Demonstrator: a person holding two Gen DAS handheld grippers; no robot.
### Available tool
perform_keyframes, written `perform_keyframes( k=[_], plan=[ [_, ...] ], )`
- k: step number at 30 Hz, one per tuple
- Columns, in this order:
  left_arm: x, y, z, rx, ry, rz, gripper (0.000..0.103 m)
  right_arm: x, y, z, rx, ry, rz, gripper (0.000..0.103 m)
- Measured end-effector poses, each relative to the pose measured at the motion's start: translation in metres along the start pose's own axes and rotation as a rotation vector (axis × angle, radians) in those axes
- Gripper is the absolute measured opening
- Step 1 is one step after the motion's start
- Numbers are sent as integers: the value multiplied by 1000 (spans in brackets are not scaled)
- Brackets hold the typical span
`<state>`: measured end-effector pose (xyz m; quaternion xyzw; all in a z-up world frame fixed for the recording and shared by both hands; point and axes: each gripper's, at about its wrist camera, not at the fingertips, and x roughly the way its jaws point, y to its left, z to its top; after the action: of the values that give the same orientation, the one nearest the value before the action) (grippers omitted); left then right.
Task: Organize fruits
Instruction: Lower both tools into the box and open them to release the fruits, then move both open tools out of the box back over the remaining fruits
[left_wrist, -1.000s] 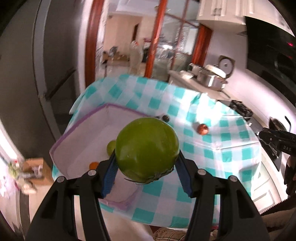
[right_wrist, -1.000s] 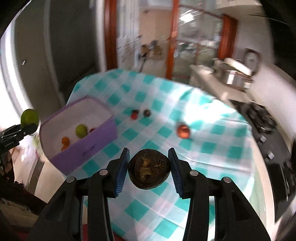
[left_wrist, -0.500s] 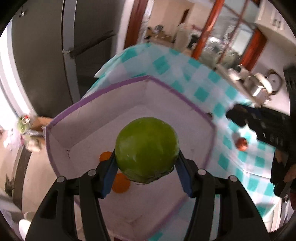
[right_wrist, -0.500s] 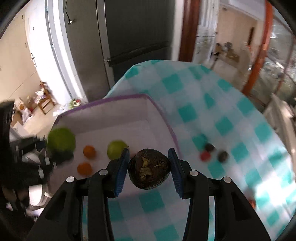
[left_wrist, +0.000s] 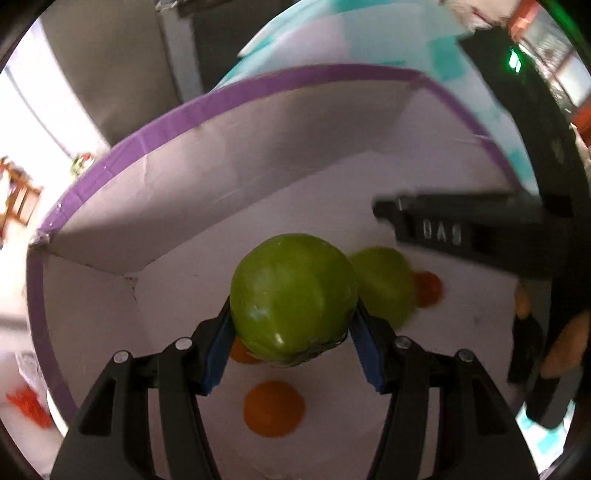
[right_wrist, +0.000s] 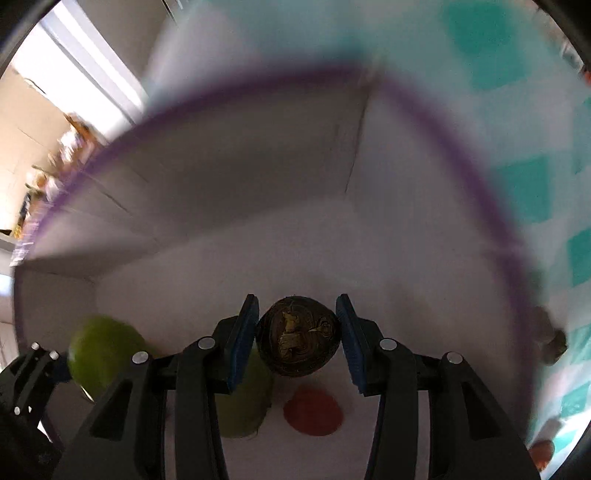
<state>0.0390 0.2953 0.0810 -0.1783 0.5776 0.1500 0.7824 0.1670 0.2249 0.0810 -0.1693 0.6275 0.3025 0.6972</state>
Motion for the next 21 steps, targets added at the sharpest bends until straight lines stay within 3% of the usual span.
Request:
perform_keyframes(
  k=[3, 7, 9, 10, 12, 17, 21],
  plan=[
    [15, 9, 10, -52, 31, 7, 59, 13, 4, 3, -2, -8, -32, 44],
    [25, 9, 16, -48, 36, 24, 59, 17, 12, 2, -7, -36, -46, 47],
    [30, 8, 17, -40, 43, 39, 59, 15, 16, -3, -6, -29, -39, 57],
    [32, 8, 17, -42, 50, 37, 59, 10, 18, -6, -5, -36, -33, 68],
    [33, 7, 16, -43, 67, 27, 60, -9, 18, -19, 7, -81, -39, 70],
    [-18, -4, 13, 17, -80, -30, 80, -86, 20, -53, 68, -207, -36, 84],
    [-77, -25, 4, 122, -188, -2, 85, -146, 24, -94, 82, -241, -65, 86]
  ],
)
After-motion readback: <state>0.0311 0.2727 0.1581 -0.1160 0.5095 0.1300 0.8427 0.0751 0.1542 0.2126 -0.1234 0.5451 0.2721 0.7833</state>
